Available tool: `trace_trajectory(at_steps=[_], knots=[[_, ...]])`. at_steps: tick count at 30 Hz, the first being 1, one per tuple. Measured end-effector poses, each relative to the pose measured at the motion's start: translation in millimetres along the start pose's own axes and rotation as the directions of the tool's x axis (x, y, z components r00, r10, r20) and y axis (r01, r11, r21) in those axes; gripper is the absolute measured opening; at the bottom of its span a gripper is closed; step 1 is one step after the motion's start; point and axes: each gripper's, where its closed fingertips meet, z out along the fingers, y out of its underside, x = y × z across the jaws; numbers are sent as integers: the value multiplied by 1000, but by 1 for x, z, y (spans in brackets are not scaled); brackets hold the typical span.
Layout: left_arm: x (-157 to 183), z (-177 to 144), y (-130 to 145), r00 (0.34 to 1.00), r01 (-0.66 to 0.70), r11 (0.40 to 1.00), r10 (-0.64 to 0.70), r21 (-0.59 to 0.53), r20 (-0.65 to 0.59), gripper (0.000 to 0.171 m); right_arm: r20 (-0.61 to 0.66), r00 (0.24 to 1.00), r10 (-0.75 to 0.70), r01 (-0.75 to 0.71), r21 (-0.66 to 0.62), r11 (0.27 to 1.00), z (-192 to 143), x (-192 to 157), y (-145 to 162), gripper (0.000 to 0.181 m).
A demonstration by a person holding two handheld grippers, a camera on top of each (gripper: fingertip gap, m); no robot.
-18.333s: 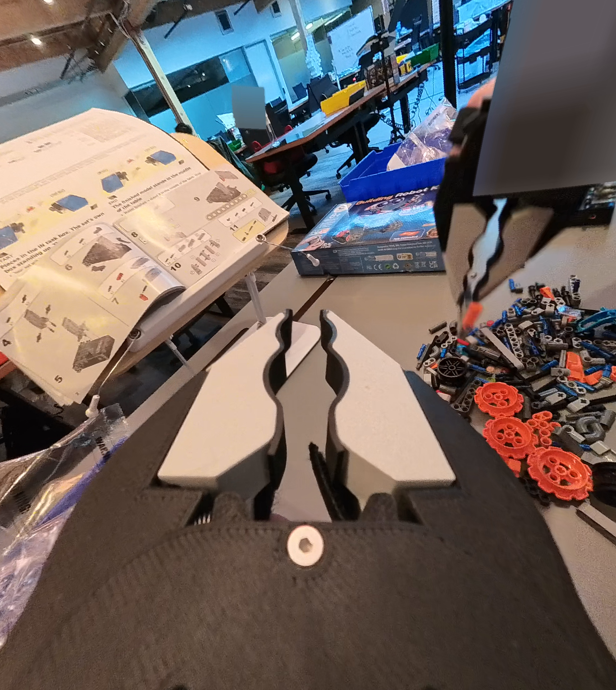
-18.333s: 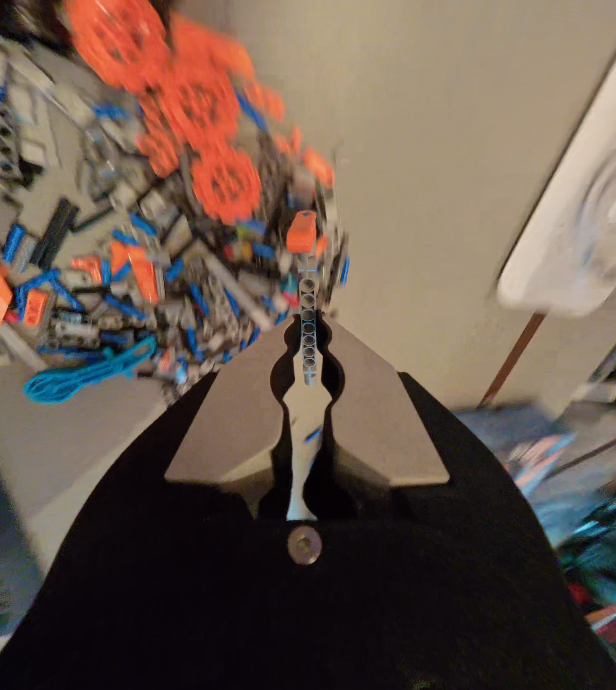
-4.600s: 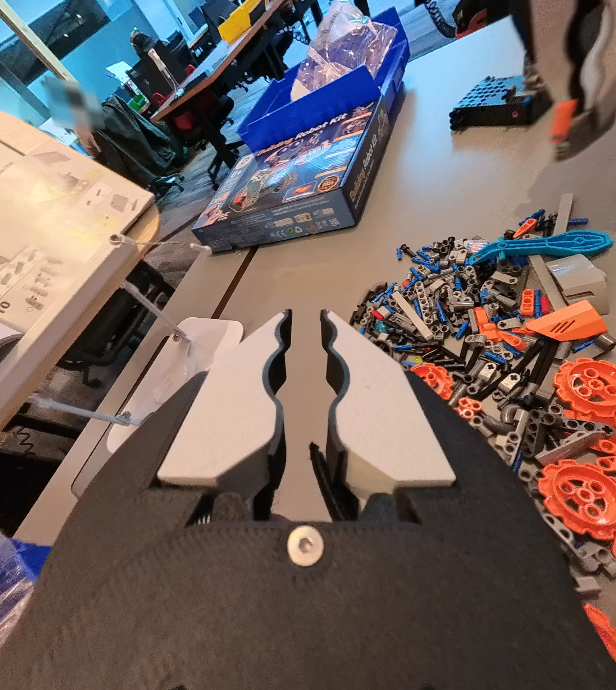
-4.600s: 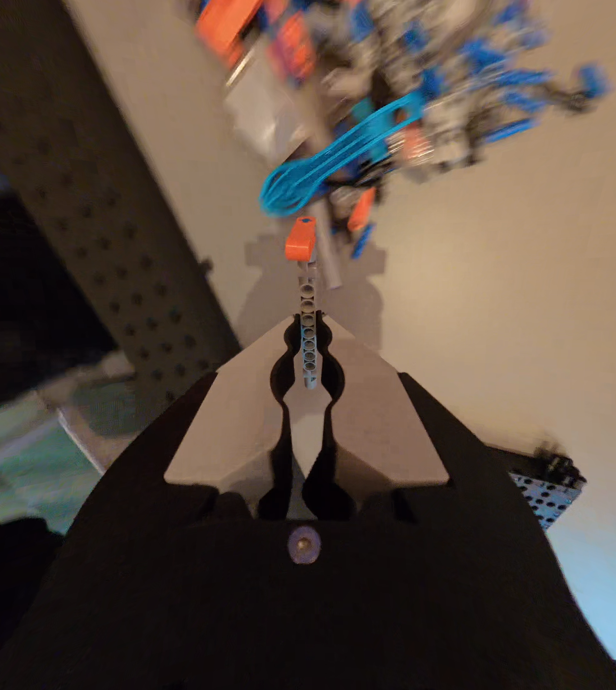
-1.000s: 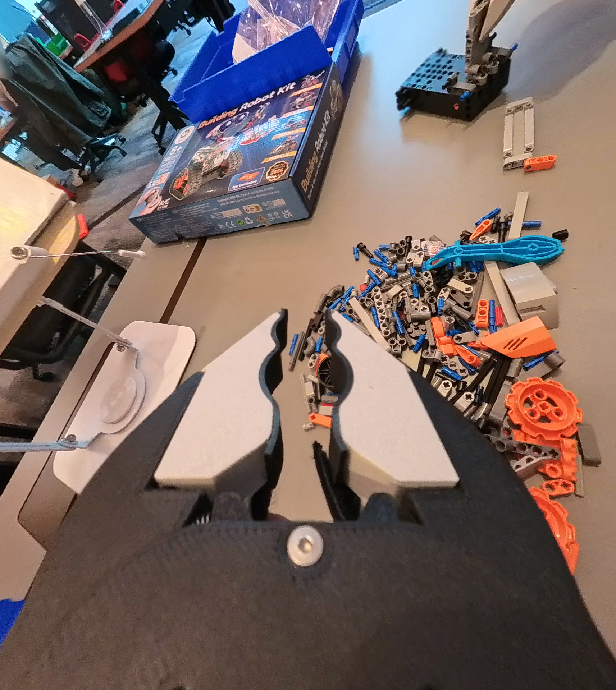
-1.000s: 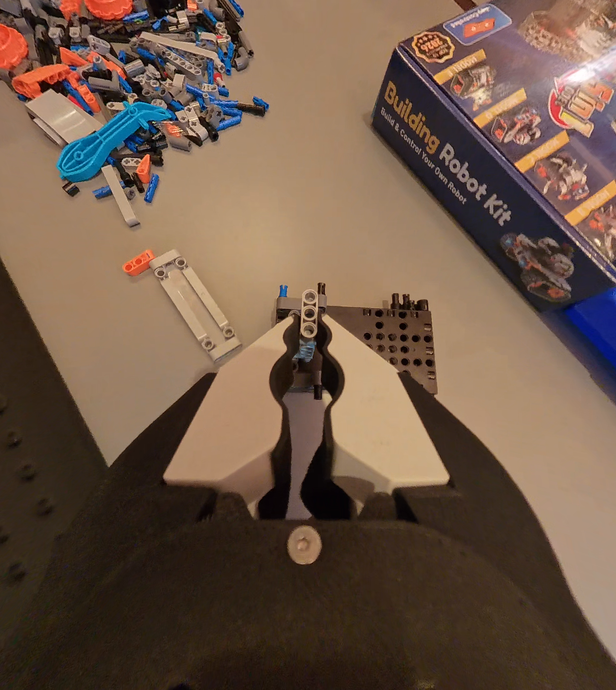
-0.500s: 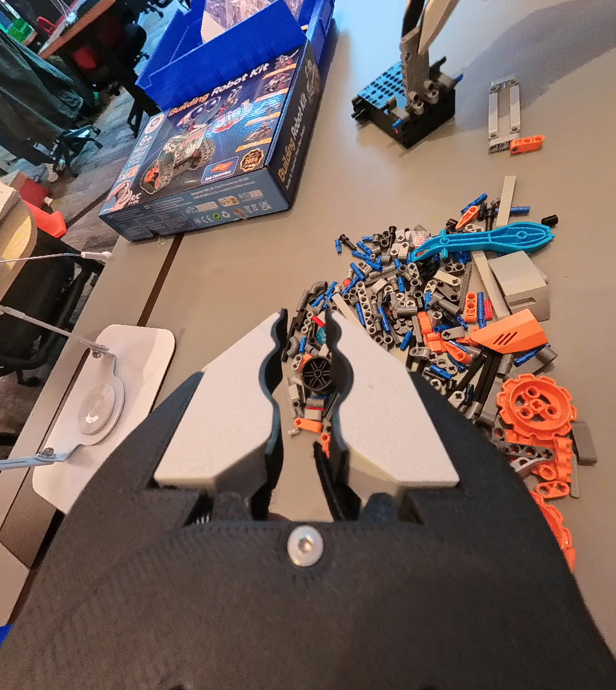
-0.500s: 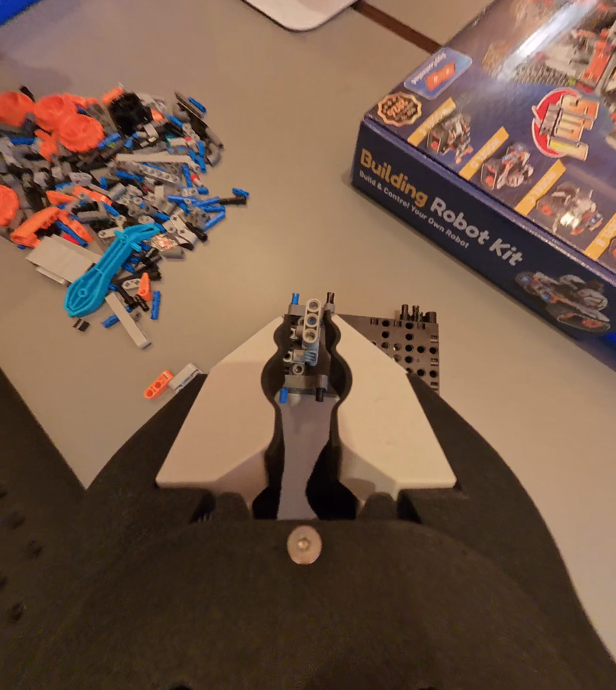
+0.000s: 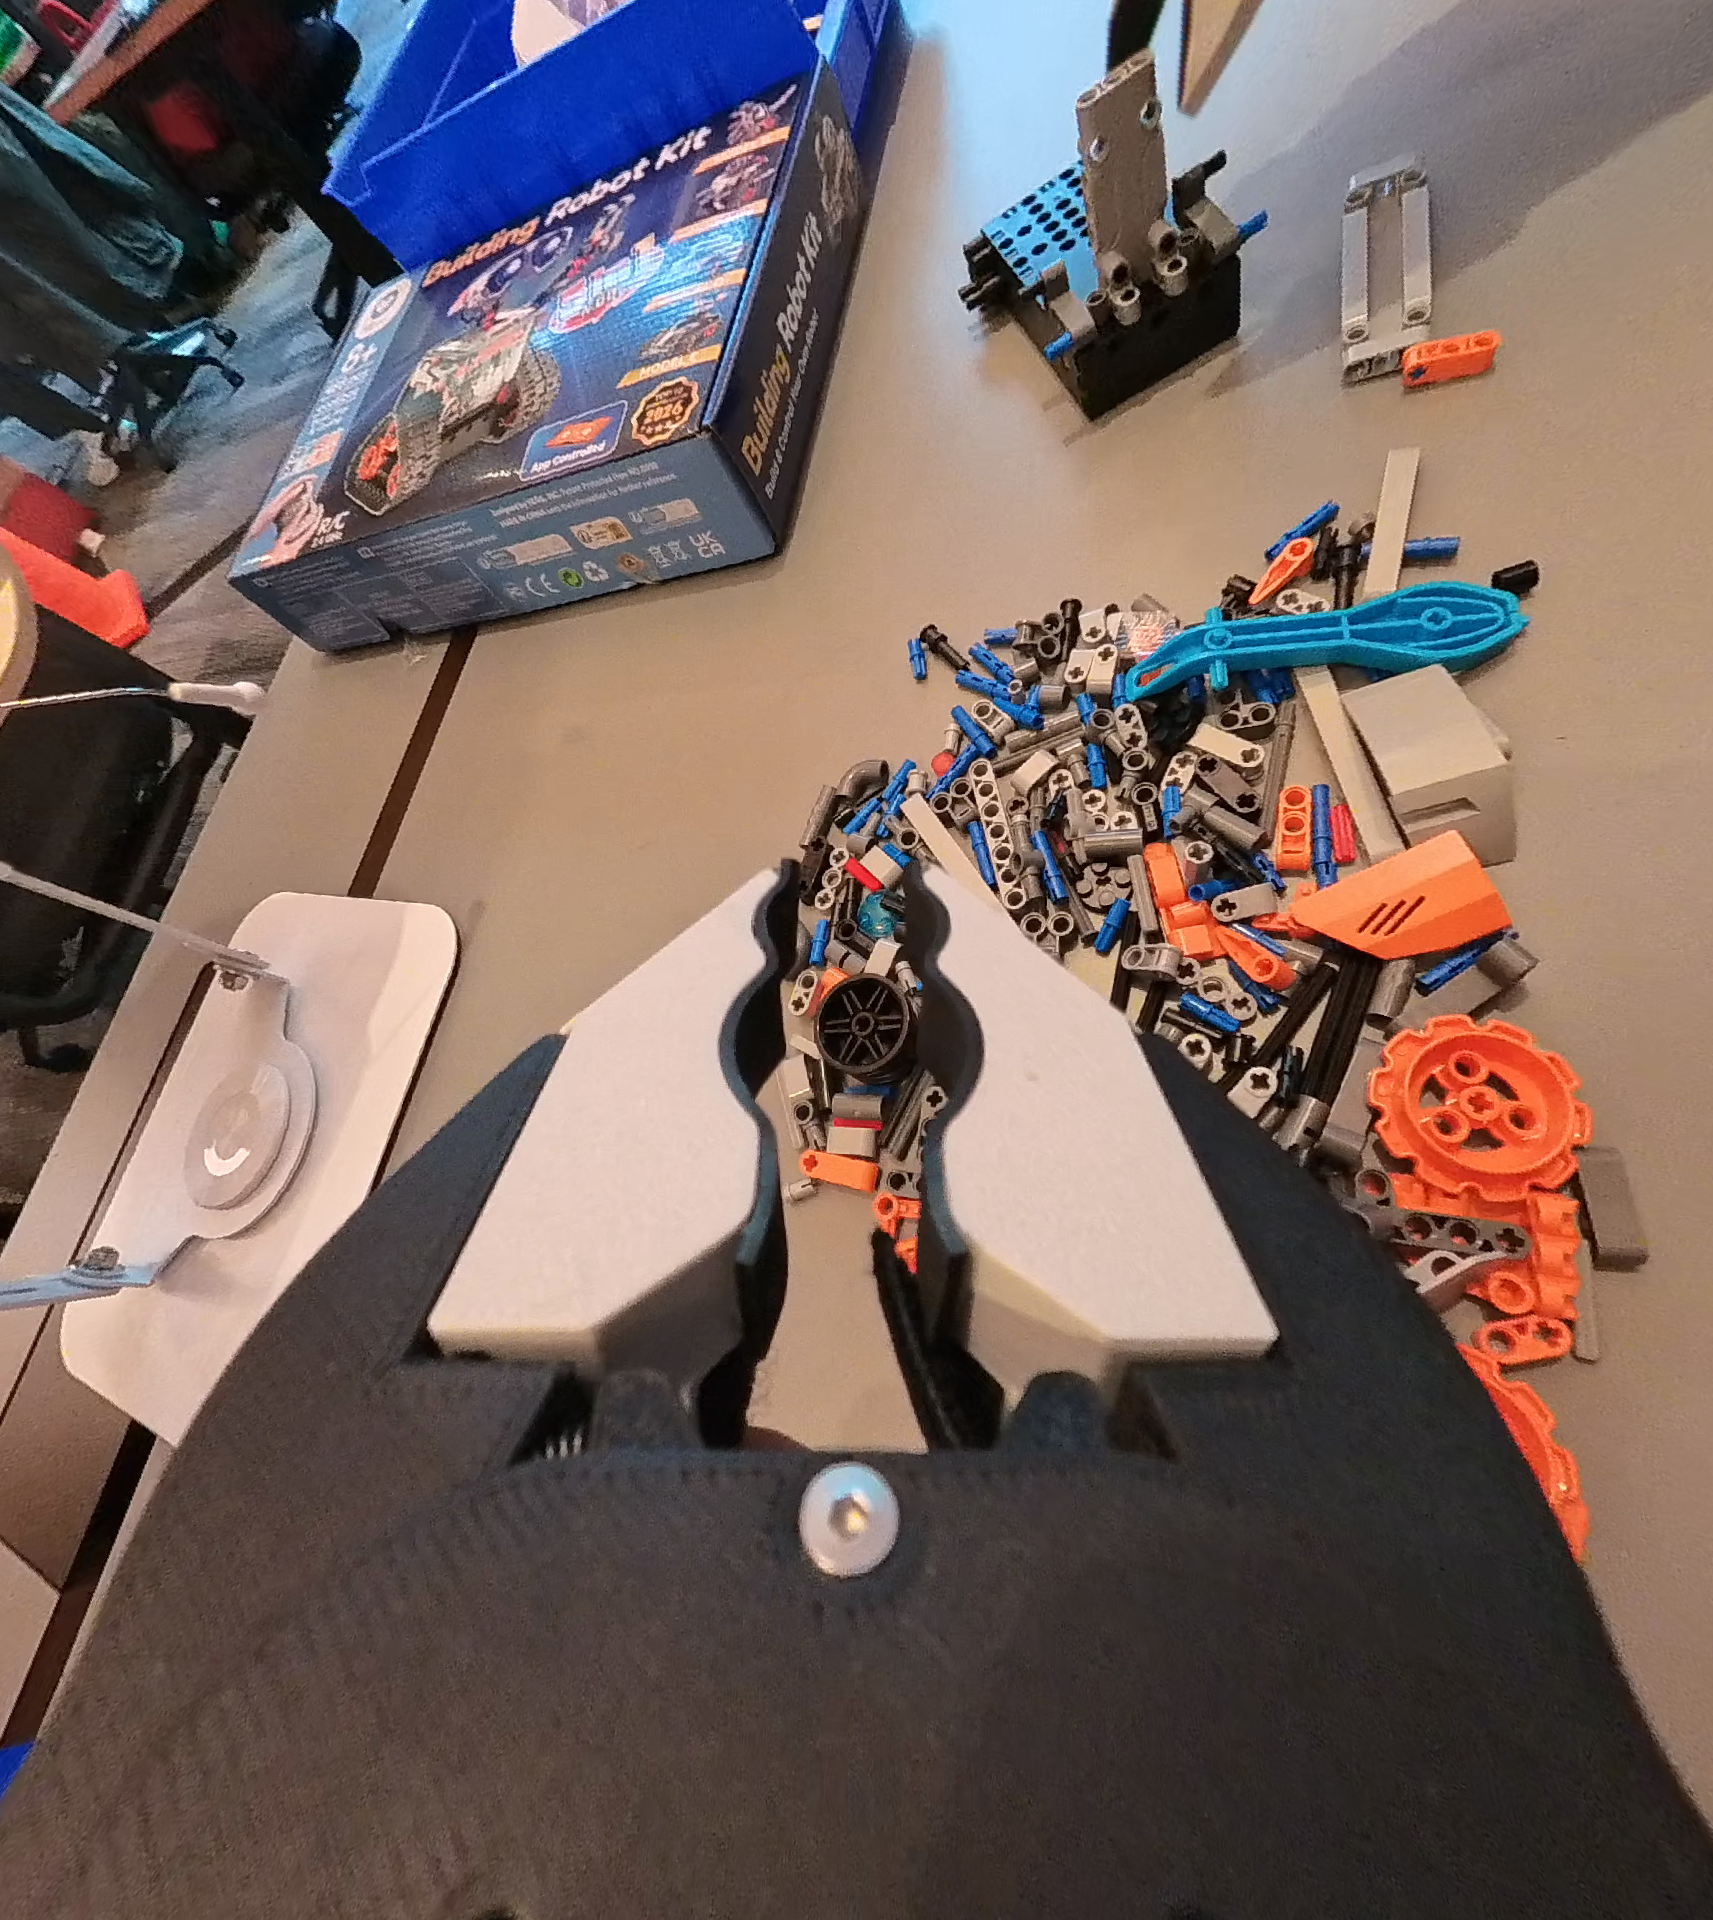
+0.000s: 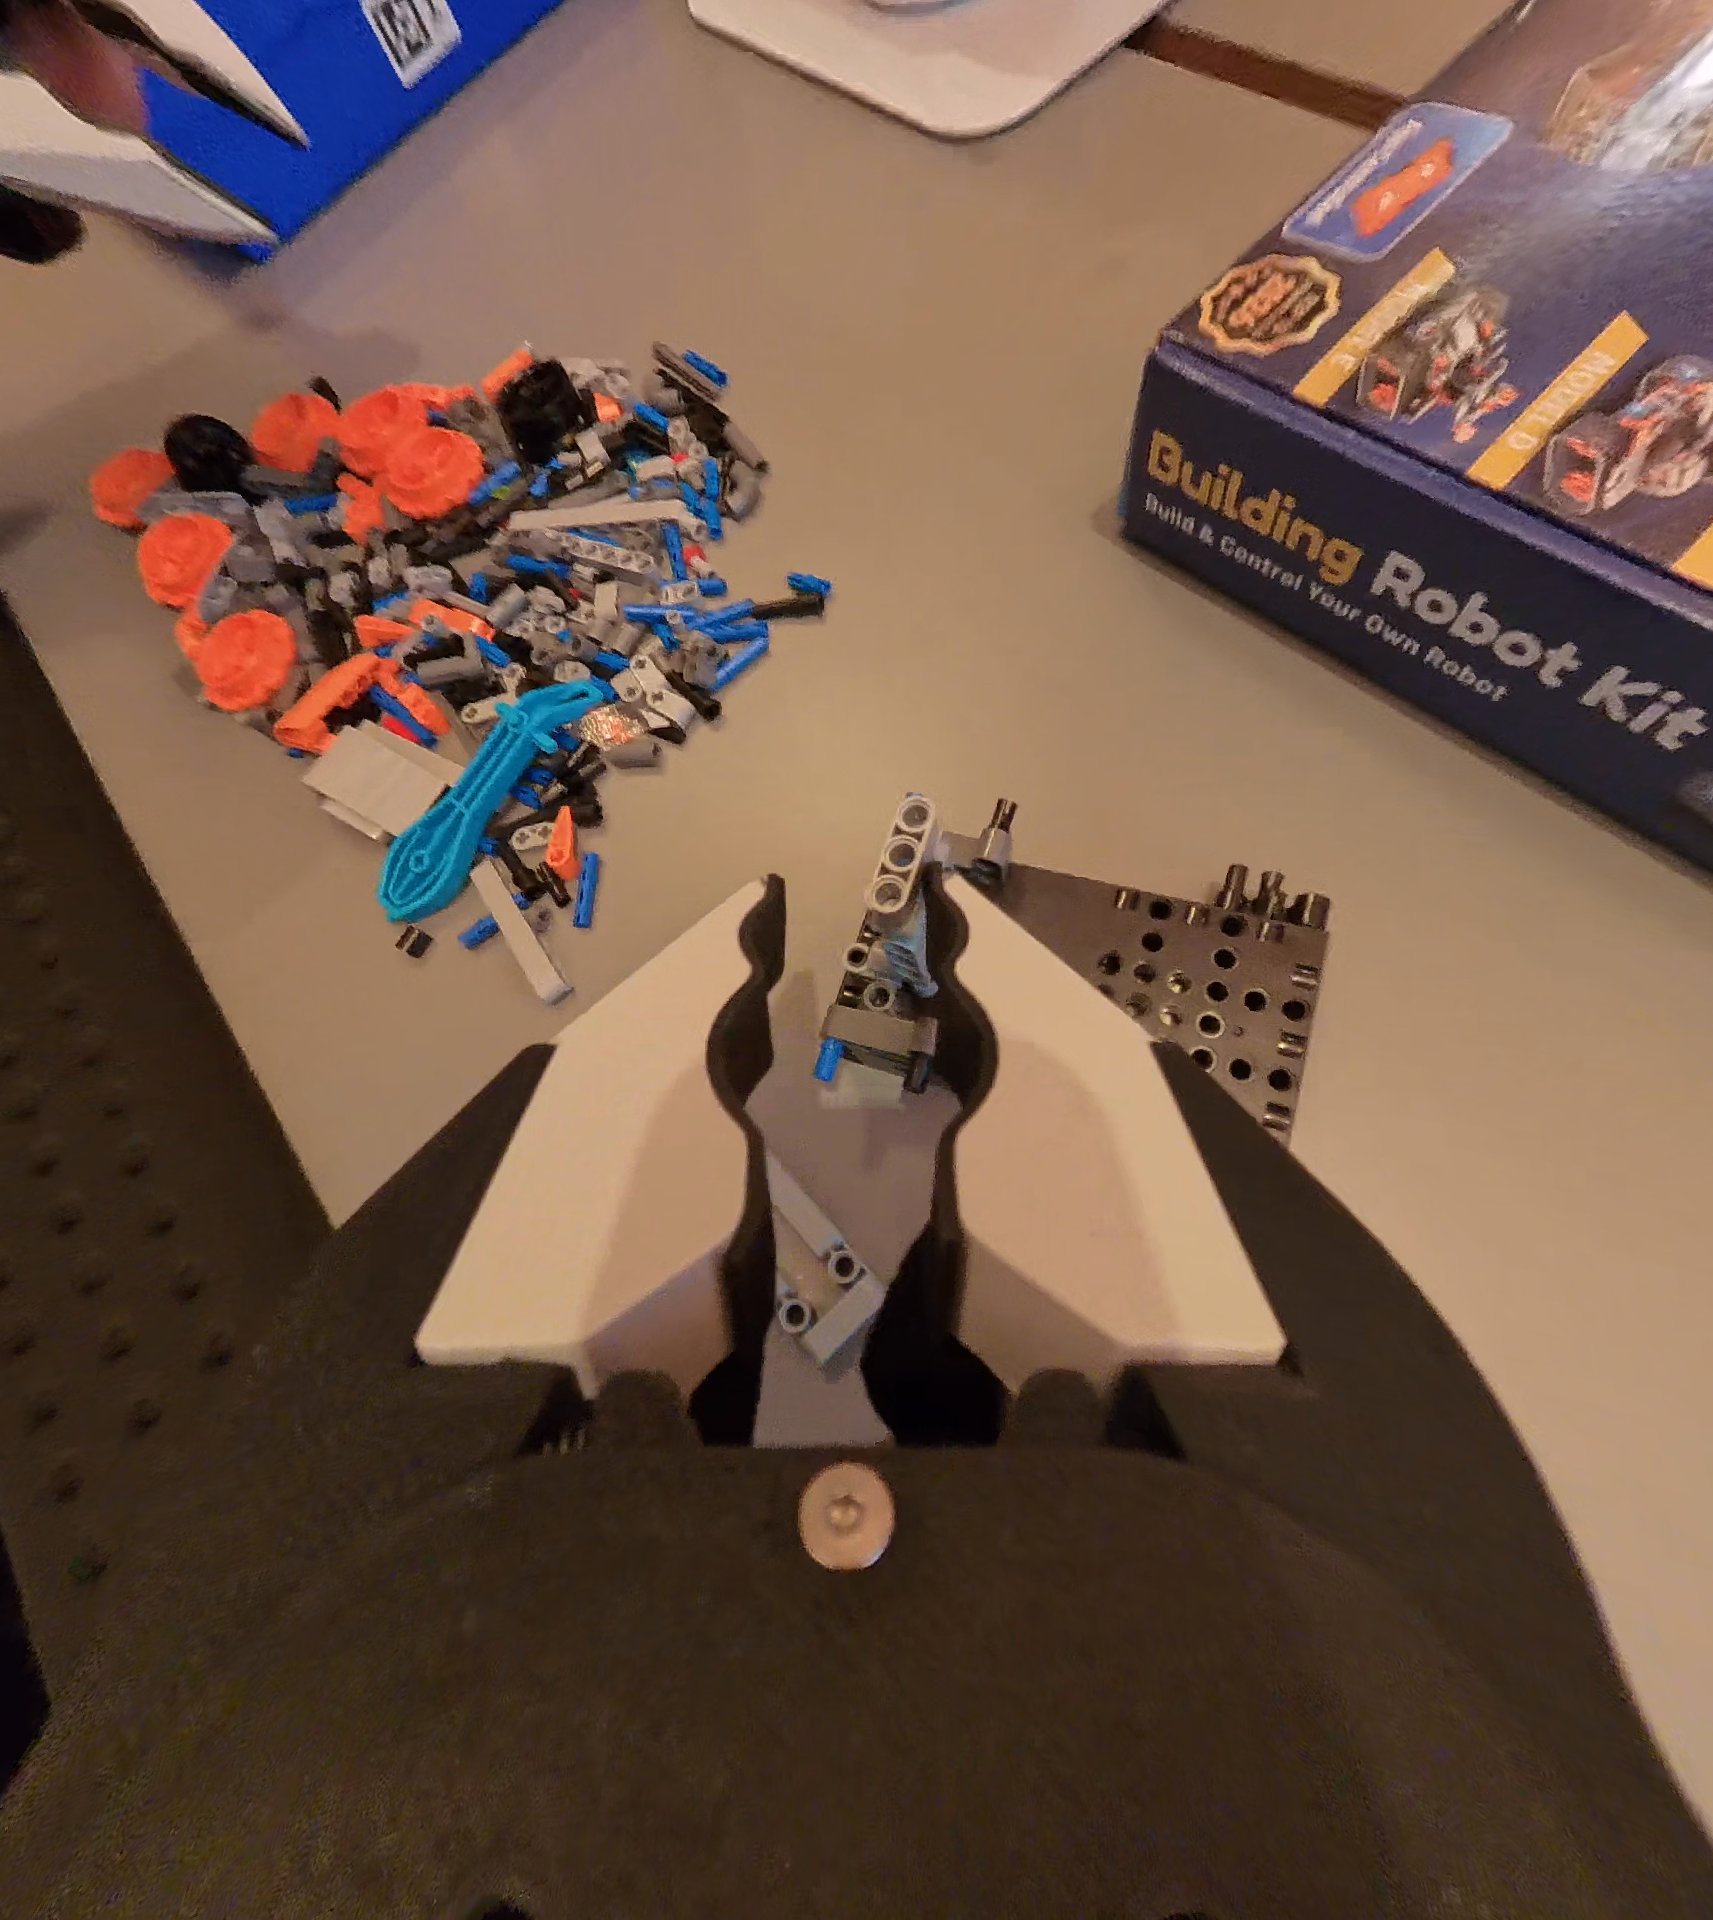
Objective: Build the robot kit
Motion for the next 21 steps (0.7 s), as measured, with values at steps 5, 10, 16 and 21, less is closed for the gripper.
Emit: trace_trajectory(at_steps=[5,10,16,21], knots=[[-1,0,1,1000,3,1000,-3,-2,2,17,-41,999,7,-3,91,996,-19,16,-3,26],[-1,1,3,1000,11,1000,-11,-6,3,17,-63,997,50,-37,187,982,-30,33,-3,25],[-1,7,7,1000,22,1000,-23,-14,-5,17,-111,994,19,8,237,972,-34,41,-6,26],[-1,10,8,999,30,999,-30,-17,-11,17,-118,993,23,6,238,971,-32,46,0,26]])
